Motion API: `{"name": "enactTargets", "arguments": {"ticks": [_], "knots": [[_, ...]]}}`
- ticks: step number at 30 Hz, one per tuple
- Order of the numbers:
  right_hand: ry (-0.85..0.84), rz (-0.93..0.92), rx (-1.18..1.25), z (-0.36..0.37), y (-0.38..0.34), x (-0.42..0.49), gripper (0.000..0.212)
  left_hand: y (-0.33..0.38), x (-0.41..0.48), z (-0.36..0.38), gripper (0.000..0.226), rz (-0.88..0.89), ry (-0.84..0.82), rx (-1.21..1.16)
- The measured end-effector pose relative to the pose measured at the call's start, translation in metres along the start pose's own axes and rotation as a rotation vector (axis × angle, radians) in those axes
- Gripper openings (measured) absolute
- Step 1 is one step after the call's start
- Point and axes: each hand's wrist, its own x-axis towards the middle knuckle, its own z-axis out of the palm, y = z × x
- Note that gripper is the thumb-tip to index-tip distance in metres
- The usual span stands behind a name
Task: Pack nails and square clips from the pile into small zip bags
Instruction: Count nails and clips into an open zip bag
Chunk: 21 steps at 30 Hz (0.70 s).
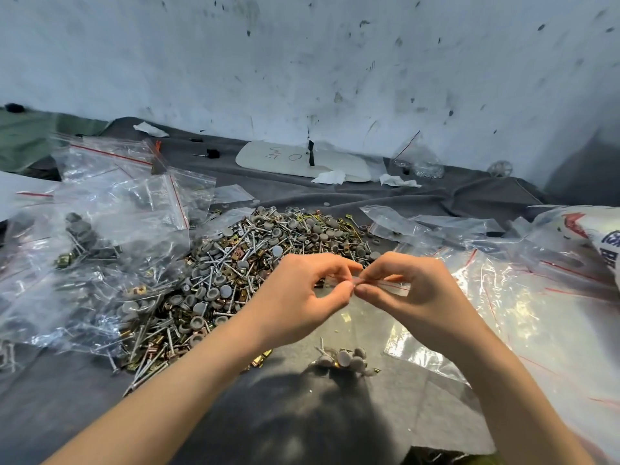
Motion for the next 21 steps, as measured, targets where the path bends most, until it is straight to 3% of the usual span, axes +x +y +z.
{"name": "enactTargets", "arguments": {"ticks": [4,8,12,17,21], "knots": [[0.036,0.019,0.036,-0.003,0.006,-0.002,0.012,-0.003,-0.001,-0.001,0.014,-0.037,0.051,-0.035],[0.020,-0.054,0.000,0.001,0.004,-0.001,0.012,-0.001,0.002,0.001,0.006,0.015,-0.017,-0.002],[0.031,0.042,0.216,-0.001,0.007,0.000,0.012,-0.005,0.005,-0.002,0.008,0.037,0.020,-0.053],[0.037,0.031,0.238,0.004,0.014,-0.002,0.016,-0.007,0.005,-0.002,0.009,0.028,-0.012,-0.033],[0.035,0.096,0.402,0.006,0.016,-0.001,0.009,-0.007,0.006,-0.005,0.013,0.071,-0.038,-0.048]]}}
